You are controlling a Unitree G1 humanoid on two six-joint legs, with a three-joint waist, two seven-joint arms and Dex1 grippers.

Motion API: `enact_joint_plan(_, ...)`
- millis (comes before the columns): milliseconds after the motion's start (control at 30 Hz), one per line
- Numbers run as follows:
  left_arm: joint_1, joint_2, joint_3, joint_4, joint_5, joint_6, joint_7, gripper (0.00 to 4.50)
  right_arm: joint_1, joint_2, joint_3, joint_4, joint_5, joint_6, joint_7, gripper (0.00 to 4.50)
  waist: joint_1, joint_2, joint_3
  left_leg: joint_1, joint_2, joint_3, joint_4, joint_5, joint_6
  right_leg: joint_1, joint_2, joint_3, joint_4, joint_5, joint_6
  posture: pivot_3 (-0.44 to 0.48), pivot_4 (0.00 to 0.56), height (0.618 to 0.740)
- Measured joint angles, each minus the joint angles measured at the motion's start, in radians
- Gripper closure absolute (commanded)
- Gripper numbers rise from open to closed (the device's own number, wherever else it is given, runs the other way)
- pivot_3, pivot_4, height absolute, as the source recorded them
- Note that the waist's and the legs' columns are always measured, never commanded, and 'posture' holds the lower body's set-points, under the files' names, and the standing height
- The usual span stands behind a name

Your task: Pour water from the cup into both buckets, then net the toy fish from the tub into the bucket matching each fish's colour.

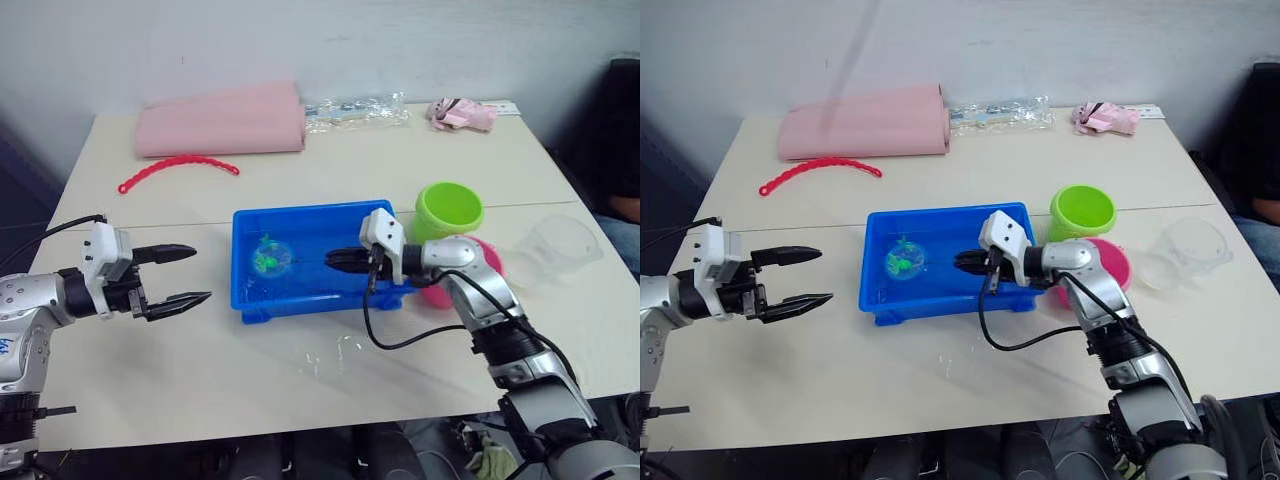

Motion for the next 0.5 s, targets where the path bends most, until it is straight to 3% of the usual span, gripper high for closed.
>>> enact_joint_plan(333, -0.116, -0.083, -0.037, 0.013, -0.038, 0.039, 0.013, 0.04, 0.141, -0.146, -0.162, -0.169, 0.104, 0.031, 0.037, 4.5, 0.004, 0.0, 0.0, 0.0, 0.0, 0.0, 0.0, 0.0, 0.0, 0.001, 0.0, 0.0, 0.0, 0.0, 0.0, 0.0, 0.15, 0.74)
enact_joint_plan(500, -0.217, -0.192, -0.123, 0.015, -0.054, 0.095, 0.037, 0.04, 0.284, -0.247, -0.353, -0.289, 0.214, 0.09, 0.027, 4.5, 0.009, 0.0, 0.0, 0.0, 0.0, 0.0, 0.002, 0.0, 0.001, 0.001, 0.0, 0.0, 0.001, 0.0, 0.0, 0.0, 0.15, 0.74)
